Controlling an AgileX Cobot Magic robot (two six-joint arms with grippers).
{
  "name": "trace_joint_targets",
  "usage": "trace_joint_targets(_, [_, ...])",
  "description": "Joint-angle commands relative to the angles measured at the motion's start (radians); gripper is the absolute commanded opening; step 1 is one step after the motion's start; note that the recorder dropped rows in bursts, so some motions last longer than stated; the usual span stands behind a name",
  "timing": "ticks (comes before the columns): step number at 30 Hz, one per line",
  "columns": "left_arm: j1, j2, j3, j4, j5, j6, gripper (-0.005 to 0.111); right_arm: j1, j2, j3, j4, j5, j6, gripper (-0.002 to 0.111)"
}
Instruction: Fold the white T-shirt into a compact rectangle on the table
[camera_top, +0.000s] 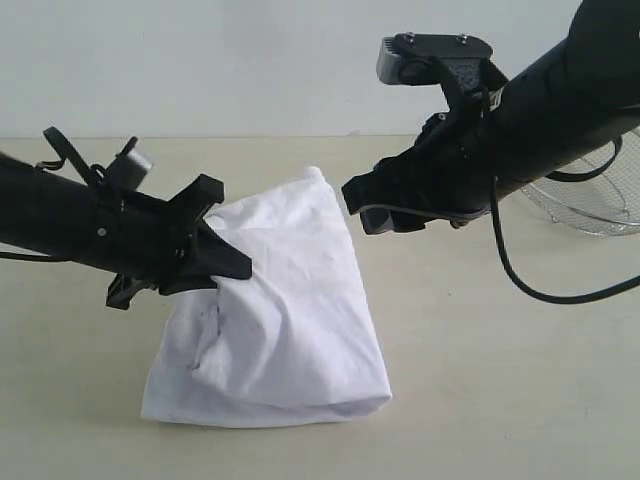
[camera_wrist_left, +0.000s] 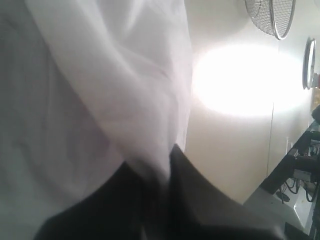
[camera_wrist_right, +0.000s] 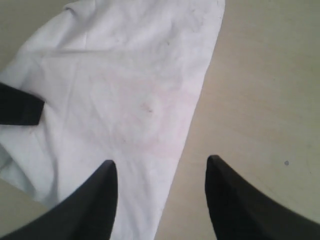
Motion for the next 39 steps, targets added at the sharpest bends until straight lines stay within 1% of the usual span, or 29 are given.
trace_joint_targets(1, [-0.004,-0.036,0.036,0.015,-0.037,-0.017,0.005,-0.006,-0.007,0.002,-0.006,-0.010,-0.008,0.047])
trace_joint_targets(6, [-0.002,-0.074,0.079,0.033,-0.097,-0.017,0.005,-0.006,-0.007,0.002,-0.006,-0.014,-0.008,0.047])
trace_joint_targets(11, [0.002,-0.079,0.084,0.062,-0.096,-0.021,0.005,-0.006,-0.007,0.002,-0.006,-0.019,-0.008,0.047])
trace_joint_targets(15, [0.045,-0.088,0.084,0.076,-0.078,-0.023,0.005,-0.006,-0.007,0.002,-0.006,-0.019,-0.008,0.047])
trace_joint_targets(18, [0.091,-0.122,0.084,0.142,-0.072,-0.054,0.005,-0.006,-0.007,0.002,-0.006,-0.017,-0.008,0.047])
trace_joint_targets(19, [0.095,-0.124,0.084,0.152,-0.067,-0.058,0.005,-0.006,-0.007,0.002,-0.006,-0.019,-0.008,0.047])
trace_joint_targets(20, [0.095,-0.124,0.084,0.174,-0.067,-0.074,0.005,-0.006,-0.007,0.002,-0.006,-0.020,-0.008,0.047])
trace_joint_targets(27, [0.093,-0.117,0.112,0.186,-0.087,-0.079,0.005,-0.006,-0.007,0.002,0.000,-0.037,-0.008,0.047])
trace_joint_targets(31, [0.093,-0.117,0.132,0.225,-0.154,-0.090,0.005,-0.006,-0.007,0.002,0.007,-0.038,-0.008,0.047])
trace_joint_targets(35, [0.093,-0.117,0.132,0.229,-0.170,-0.090,0.005,-0.006,-0.007,0.002,0.020,-0.039,-0.008,0.047])
trace_joint_targets(37, [0.093,-0.117,0.132,0.229,-0.173,-0.083,0.007,-0.006,-0.007,0.002,0.021,-0.038,-0.008,0.047])
trace_joint_targets(38, [0.093,-0.117,0.132,0.229,-0.173,-0.073,0.010,-0.006,-0.007,0.002,0.023,-0.036,-0.008,0.047])
trace_joint_targets(39, [0.093,-0.117,0.132,0.229,-0.173,-0.063,0.016,-0.006,-0.007,0.002,0.023,-0.036,-0.008,0.047])
